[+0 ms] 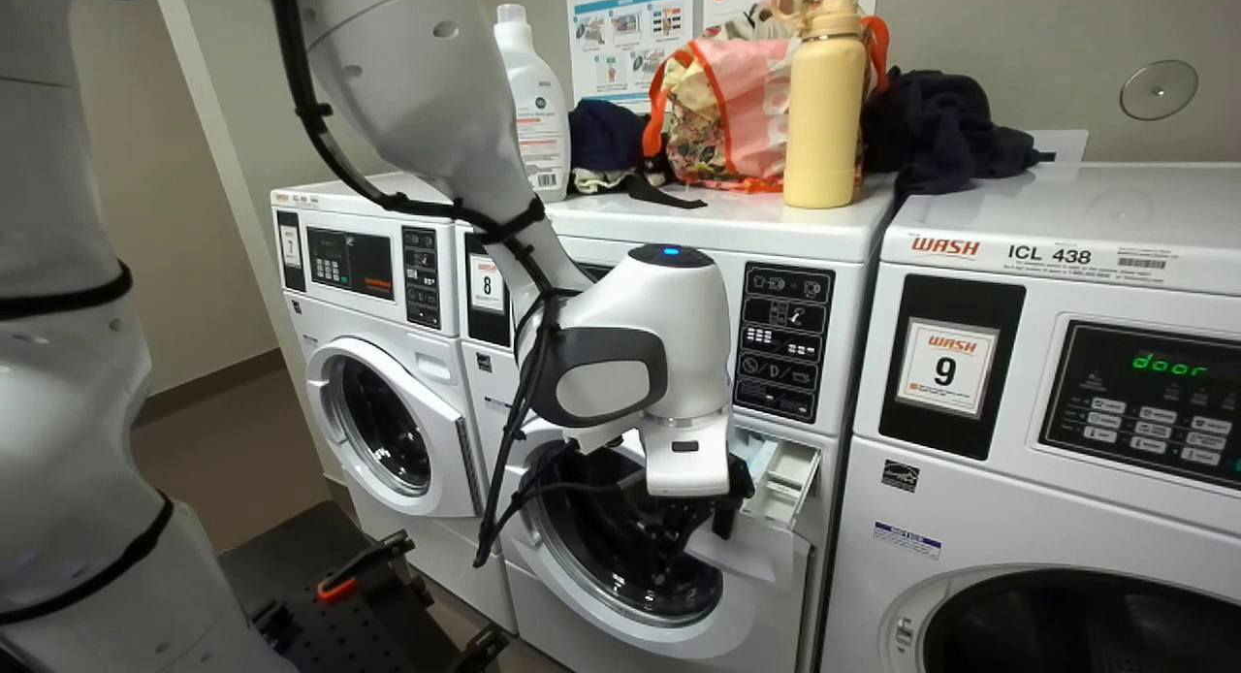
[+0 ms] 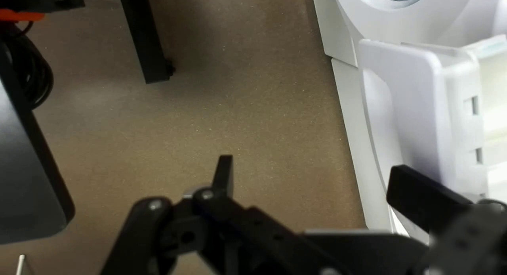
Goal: Close the detergent tray on the second washing machine
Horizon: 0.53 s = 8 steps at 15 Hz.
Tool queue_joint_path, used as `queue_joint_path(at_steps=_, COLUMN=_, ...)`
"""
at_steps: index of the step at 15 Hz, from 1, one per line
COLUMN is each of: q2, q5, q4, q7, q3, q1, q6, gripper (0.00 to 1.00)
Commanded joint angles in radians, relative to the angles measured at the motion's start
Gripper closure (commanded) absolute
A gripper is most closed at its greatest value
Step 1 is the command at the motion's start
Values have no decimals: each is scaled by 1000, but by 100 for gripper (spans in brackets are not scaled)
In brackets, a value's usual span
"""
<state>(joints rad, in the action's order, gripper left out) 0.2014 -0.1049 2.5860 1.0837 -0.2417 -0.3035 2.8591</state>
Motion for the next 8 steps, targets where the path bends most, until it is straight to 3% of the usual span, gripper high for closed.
queue_joint_path(at_steps=1, q2=80, q5=-96, q4=-78, q7=-53, q3=-9, q1=22, q6=-35, gripper=0)
queue_joint_path(at_steps=7, q2=102, q5=-250, q4=-105, q7=-173, q3=14, q1=7, q6=-33, gripper=0)
queue_joint_path(at_steps=8, q2=97, q5=-276, q4=-104, q7=-198, q3=54, q1=-33, q6=-29, gripper=0)
